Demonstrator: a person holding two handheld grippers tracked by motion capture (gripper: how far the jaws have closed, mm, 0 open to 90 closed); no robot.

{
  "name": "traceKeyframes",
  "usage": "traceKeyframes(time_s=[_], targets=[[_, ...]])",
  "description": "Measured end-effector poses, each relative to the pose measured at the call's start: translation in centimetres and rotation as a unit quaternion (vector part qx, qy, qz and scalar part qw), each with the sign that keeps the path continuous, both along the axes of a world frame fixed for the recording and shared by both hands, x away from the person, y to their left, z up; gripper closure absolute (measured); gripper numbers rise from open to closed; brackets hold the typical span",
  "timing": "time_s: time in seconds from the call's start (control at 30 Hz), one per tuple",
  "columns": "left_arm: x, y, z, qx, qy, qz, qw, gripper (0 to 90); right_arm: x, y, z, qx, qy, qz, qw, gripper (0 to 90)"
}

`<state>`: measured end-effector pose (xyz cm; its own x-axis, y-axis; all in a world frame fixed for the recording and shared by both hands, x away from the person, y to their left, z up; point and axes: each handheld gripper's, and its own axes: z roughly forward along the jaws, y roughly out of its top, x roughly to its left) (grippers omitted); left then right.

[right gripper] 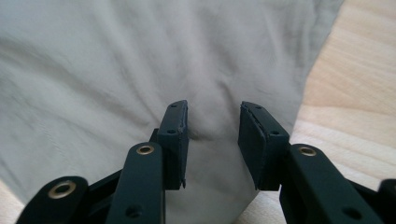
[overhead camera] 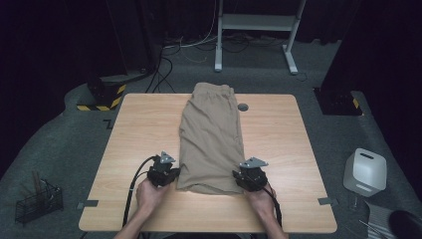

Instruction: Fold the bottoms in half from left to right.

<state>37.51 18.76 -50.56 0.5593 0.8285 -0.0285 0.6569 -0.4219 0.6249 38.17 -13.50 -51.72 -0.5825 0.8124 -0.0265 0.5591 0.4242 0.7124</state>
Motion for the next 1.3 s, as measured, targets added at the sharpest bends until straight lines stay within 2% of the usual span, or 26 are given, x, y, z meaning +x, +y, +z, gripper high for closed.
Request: traceKeyframes(time_s=[0.07,0.1,0.23,0.3,0.33,0.37,0.4,0.43,0.5,0.53,0.63,0.7,0.73,0.8,0.87,0.9,0.93,1.03,1.07,1.1,1.13,1.17,1.23,1.3], targets=[[-0.9,0.3,0.2,0.015,-0.002,-0.004,0.9999,88.0,-0.1,-0.1,-0.2,0.003,-0.005,0.002,1.0,63.6],[-1.4,0.7,0.2,0.014,0.0,-0.004,0.9999,88.1,-0.2,-0.2,-0.3,0.005,-0.005,0.001,1.0,63.6],[-3.3,2.6,0.0,-0.029,0.027,0.013,0.9991,88.0,-1.0,-0.5,-0.4,0.006,-0.014,0.001,0.9999,63.6],[-3.9,3.0,0.1,-0.042,0.048,0.01,0.9979,87.4,-1.2,-0.5,-0.3,0.003,-0.009,0.005,0.9999,63.5],[-4.0,3.0,0.2,-0.04,0.051,0.009,0.9979,86.4,-1.3,-0.4,-0.2,0.0,-0.005,0.008,1.0,63.3],[-4.1,3.0,0.3,-0.038,0.048,0.012,0.998,82.2,-1.3,-0.4,-0.1,-0.004,-0.003,0.01,0.9999,62.6],[-4.1,3.0,0.4,-0.041,0.04,0.015,0.9983,73.6,-1.3,-0.3,0.0,-0.009,-0.004,0.015,0.9998,61.6],[-3.9,3.0,0.6,-0.05,0.032,0.017,0.9981,66.9,-1.4,-0.3,0.1,-0.01,-0.006,0.013,0.9998,61.0],[-3.3,2.8,0.9,-0.071,0.018,0.019,0.9971,56.3,-1.3,-0.5,0.4,0.001,-0.016,0.004,0.9999,60.4],[-2.9,2.6,1.1,-0.076,0.01,0.019,0.9969,51.8,-1.2,-0.7,0.5,0.009,-0.018,-0.005,0.9998,59.9],[-1.4,1.6,1.3,-0.081,-0.01,0.025,0.9964,48.6,-0.5,-1.1,0.9,0.016,-0.022,-0.029,0.9992,59.1],[-0.3,1.1,1.2,-0.083,-0.012,0.03,0.996,49.6,0.2,-1.4,1.2,0.021,-0.023,-0.045,0.9985,59.1],[0.2,0.9,1.1,-0.08,-0.015,0.031,0.9962,51.7,0.5,-1.5,1.2,0.025,-0.022,-0.051,0.9981,59.7],[1.1,0.5,0.9,-0.078,-0.009,0.029,0.9965,64.9,1.4,-1.5,1.1,0.024,-0.007,-0.058,0.998,66.5],[1.4,0.3,0.7,-0.058,-0.007,0.019,0.9981,80.1,2.0,-1.4,0.7,0.026,0.009,-0.054,0.9982,75.1],[1.4,0.3,0.6,-0.045,-0.007,0.017,0.9988,88.9,2.1,-1.3,0.5,0.022,0.013,-0.049,0.9985,82.9],[1.2,0.4,0.6,-0.029,-0.006,0.017,0.9994,89.9,2.1,-1.2,0.4,0.009,0.012,-0.047,0.9988,89.1],[0.0,1.0,0.8,0.004,-0.015,0.01,0.9998,90.0,1.5,-1.2,0.4,-0.008,0.007,-0.041,0.9991,90.0],[-0.6,1.2,0.8,0.027,-0.02,0.013,0.9994,90.0,1.2,-1.3,0.4,-0.01,0.007,-0.039,0.9992,90.0],[-1.2,1.4,0.7,0.045,-0.026,0.013,0.9986,90.0,0.8,-1.3,0.4,-0.028,0.004,-0.045,0.9986,90.0],[-1.7,2.1,0.5,0.04,-0.016,0.015,0.9989,90.0,0.3,-1.5,0.2,-0.033,0.001,-0.045,0.9984,90.0],[-1.9,2.6,0.4,0.029,-0.008,0.016,0.9994,90.0,-0.3,-2.2,0.1,-0.013,0.008,-0.044,0.9989,90.0],[-2.1,3.6,0.2,0.009,0.005,0.019,0.9998,86.4,-1.0,-2.9,0.1,-0.002,0.015,-0.043,0.999,88.8],[-2.0,3.9,0.5,-0.017,0.001,0.017,0.9997,70.4,-1.3,-3.2,0.3,0.009,0.009,-0.039,0.9992,83.5]])
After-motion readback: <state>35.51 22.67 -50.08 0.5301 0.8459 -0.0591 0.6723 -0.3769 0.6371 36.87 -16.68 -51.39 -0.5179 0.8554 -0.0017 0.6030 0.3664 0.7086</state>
